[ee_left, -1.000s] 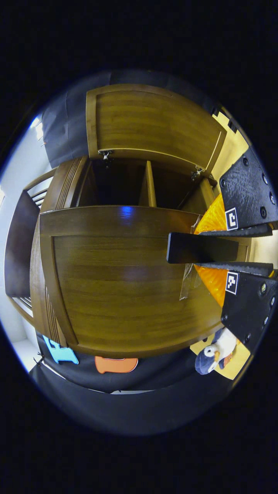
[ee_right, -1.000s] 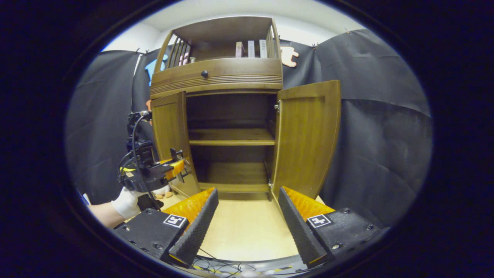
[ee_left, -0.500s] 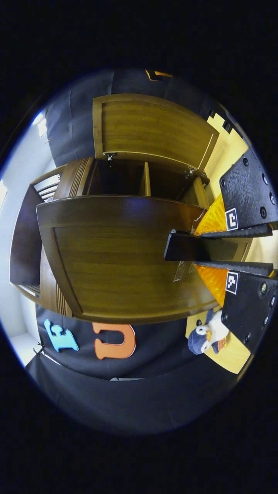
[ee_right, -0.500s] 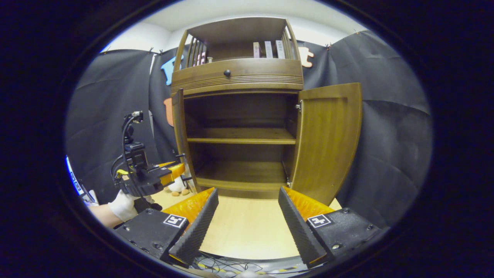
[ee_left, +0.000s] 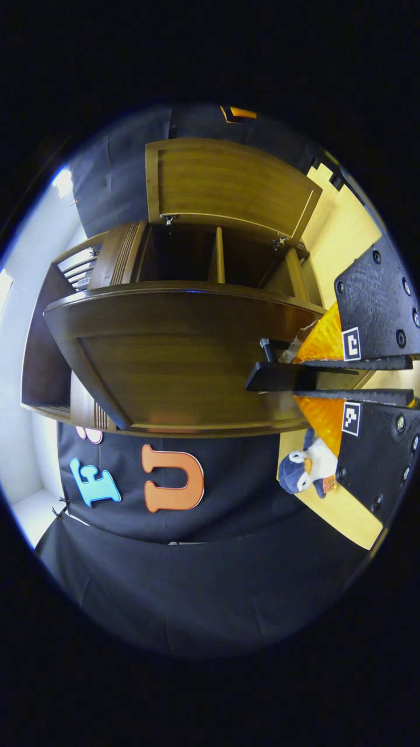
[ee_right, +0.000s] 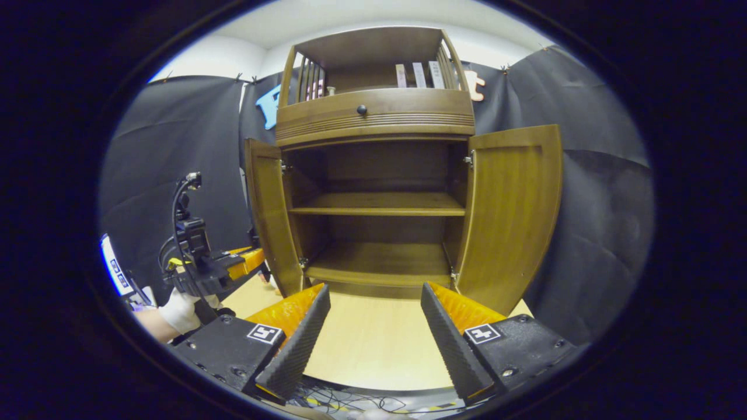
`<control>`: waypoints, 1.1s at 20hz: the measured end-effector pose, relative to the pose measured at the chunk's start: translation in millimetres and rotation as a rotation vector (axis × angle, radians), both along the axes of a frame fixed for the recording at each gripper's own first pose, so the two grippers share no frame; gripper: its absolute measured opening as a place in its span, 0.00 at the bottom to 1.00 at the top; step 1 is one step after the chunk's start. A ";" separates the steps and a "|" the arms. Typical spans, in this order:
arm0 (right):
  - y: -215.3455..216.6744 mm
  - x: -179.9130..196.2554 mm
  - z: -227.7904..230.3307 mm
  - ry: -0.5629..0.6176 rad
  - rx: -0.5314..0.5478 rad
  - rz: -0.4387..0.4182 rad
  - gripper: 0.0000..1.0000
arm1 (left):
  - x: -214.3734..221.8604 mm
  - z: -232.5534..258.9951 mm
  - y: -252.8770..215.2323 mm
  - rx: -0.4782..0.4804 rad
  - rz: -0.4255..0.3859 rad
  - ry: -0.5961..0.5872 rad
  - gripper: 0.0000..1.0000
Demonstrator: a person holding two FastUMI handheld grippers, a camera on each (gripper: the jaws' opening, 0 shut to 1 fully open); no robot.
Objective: Open the right door of the double-door shoe cabinet with the right hand, and open the left door with the left hand.
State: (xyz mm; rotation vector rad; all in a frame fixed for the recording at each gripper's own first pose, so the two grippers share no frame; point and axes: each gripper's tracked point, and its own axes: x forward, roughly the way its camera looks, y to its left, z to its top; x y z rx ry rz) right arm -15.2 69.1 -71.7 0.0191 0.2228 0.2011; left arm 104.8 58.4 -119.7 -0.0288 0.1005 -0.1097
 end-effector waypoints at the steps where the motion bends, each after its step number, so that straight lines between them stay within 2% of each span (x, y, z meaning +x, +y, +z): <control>1: 2.5 0.7 -1.3 0.005 0.000 0.003 0.99 | 7.4 -0.2 10.5 0.015 0.035 -0.010 0.04; 3: 5.1 0.1 -3.7 0.010 -0.001 0.009 1.00 | 7.5 -2.0 22.2 0.011 0.058 -0.004 0.00; 6: 9.0 1.0 -7.2 0.021 -0.009 0.018 1.00 | 7.0 -0.4 34.5 0.020 0.055 -0.014 0.00; 7: 9.9 1.5 -7.3 0.023 -0.010 0.021 0.99 | 7.2 -0.1 37.5 0.038 0.052 -0.019 0.10; 8: 11.1 2.3 -7.9 0.024 -0.011 0.023 1.00 | 7.5 -0.6 40.7 0.045 0.048 -0.023 0.00; 10: 11.7 4.8 -8.7 0.027 -0.012 0.025 0.99 | 7.6 -1.6 47.9 0.044 0.040 -0.030 0.00; 11: 11.6 6.2 -9.2 0.029 -0.011 0.026 0.99 | 7.3 -1.5 52.3 0.044 0.040 -0.034 0.10; 12: 11.5 8.2 -9.4 0.031 -0.012 0.026 0.99 | 6.9 -1.8 55.7 0.048 0.037 -0.034 0.10; 13: 10.5 9.4 -8.4 0.030 -0.011 0.024 1.00 | 6.8 -2.3 60.7 0.051 0.039 -0.036 0.00; 14: 10.0 10.5 -8.1 0.029 -0.009 0.022 1.00 | 7.1 -3.6 66.0 0.055 0.039 -0.030 0.10; 15: 10.0 11.9 -6.6 0.027 -0.007 0.021 0.99 | 7.2 -3.2 70.7 0.054 0.036 -0.031 0.00; 19: 11.2 17.2 -4.9 0.028 -0.014 0.026 0.99 | 5.6 -4.9 85.0 0.041 0.008 -0.026 0.00; 22: 10.9 19.2 -6.2 0.034 -0.020 0.030 0.99 | 6.7 -4.6 88.9 0.066 -0.032 -0.031 0.00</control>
